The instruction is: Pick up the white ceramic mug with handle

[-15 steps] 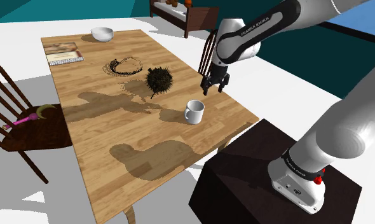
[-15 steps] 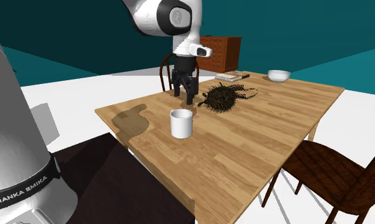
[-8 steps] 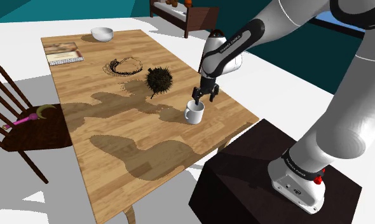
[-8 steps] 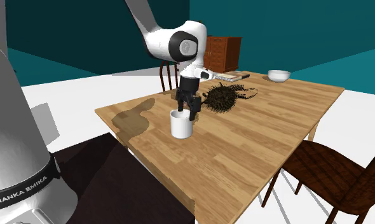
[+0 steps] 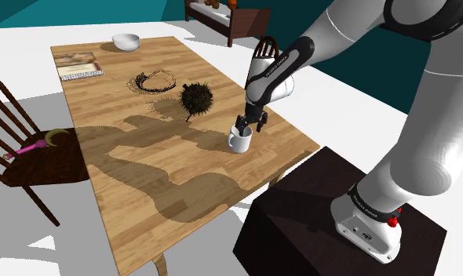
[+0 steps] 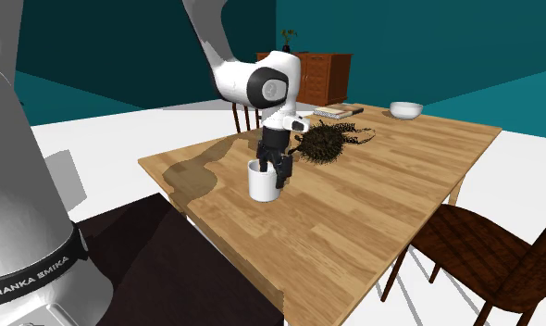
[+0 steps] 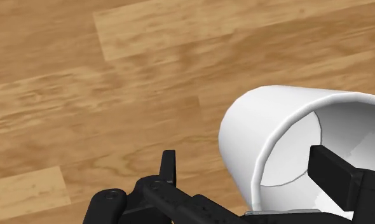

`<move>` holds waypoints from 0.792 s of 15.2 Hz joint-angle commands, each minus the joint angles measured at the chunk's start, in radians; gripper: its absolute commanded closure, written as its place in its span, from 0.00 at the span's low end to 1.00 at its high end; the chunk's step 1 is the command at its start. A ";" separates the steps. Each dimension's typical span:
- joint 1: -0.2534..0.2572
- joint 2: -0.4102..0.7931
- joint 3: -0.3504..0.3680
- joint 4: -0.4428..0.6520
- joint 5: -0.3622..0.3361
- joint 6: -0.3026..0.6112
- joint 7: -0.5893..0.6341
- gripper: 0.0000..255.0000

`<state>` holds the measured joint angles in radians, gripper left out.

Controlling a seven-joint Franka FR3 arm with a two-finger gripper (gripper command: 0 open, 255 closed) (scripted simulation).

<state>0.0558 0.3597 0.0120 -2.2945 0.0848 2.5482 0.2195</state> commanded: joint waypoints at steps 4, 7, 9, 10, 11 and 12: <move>0.000 0.004 0.000 -0.001 0.000 0.005 0.000 1.00; 0.000 0.004 0.000 -0.001 0.000 0.005 0.000 1.00; 0.000 0.004 0.000 -0.001 0.000 0.005 0.000 1.00; 0.000 0.004 0.000 -0.001 0.000 0.005 0.000 1.00; 0.001 0.005 0.001 0.000 0.000 0.005 0.001 1.00; 0.001 -0.008 0.000 -0.001 0.000 -0.006 0.002 1.00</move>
<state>0.0562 0.3579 0.0121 -2.2963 0.0849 2.5488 0.2201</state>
